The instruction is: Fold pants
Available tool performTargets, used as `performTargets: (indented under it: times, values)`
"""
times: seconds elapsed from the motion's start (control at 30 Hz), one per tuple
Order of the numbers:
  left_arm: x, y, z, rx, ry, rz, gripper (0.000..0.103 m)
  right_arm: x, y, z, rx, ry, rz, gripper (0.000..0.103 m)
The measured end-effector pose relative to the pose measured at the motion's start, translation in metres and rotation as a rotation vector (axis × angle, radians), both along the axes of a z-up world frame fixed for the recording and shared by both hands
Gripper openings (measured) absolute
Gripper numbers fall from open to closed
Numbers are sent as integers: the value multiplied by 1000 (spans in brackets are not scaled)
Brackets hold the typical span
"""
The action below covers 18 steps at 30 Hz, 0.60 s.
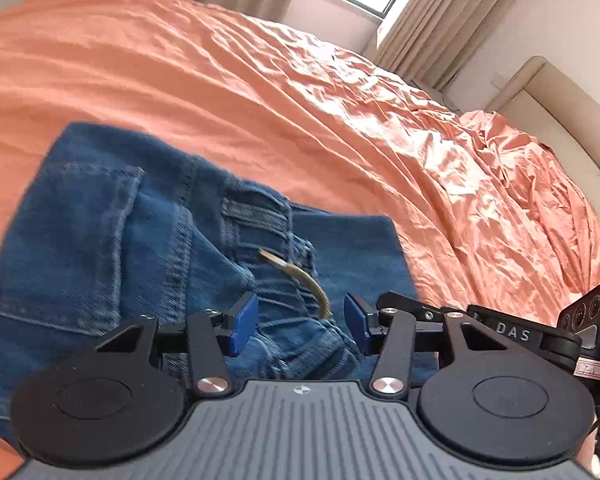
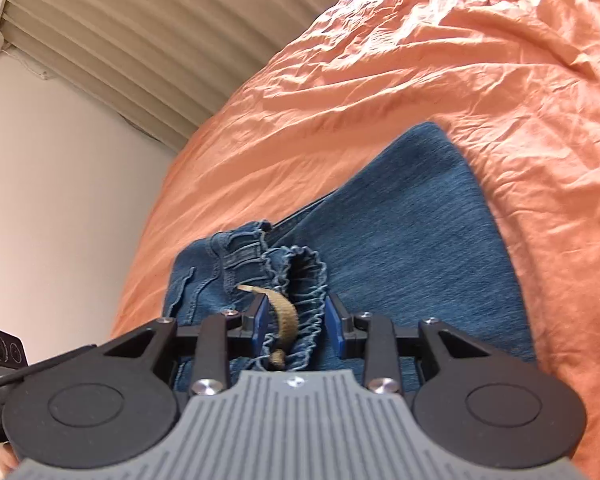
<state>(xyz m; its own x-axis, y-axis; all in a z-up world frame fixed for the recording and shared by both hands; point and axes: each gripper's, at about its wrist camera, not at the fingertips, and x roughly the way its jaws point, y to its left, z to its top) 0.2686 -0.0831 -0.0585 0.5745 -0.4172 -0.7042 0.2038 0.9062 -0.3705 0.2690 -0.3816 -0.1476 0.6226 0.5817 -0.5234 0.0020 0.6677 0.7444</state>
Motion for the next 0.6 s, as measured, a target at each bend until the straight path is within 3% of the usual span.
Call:
performTargets:
  times: [0.13,0.23,0.33,0.37,0.47,0.53,0.6]
  values:
    - [2,20,7,105,-63,12,58,16,18,-13,63,59,50,29]
    - [0,39,4,140,-57,18,58,28,30,-26,22,111,65,29]
    - [-4,59,-1,165,-41,11,58,39,34,-41,80,153,68,28]
    - [-7,63,-2,173,-39,8,58,41,35,-42,103,152,73,27]
    - [-18,74,-5,224,-39,-20,58,43,39,-40,123,137,94,11]
    - [-27,77,-5,282,-53,-51,58,39,38,-30,106,95,98,6]
    - [-39,79,-5,347,-71,-84,59,30,32,-11,159,23,114,1]
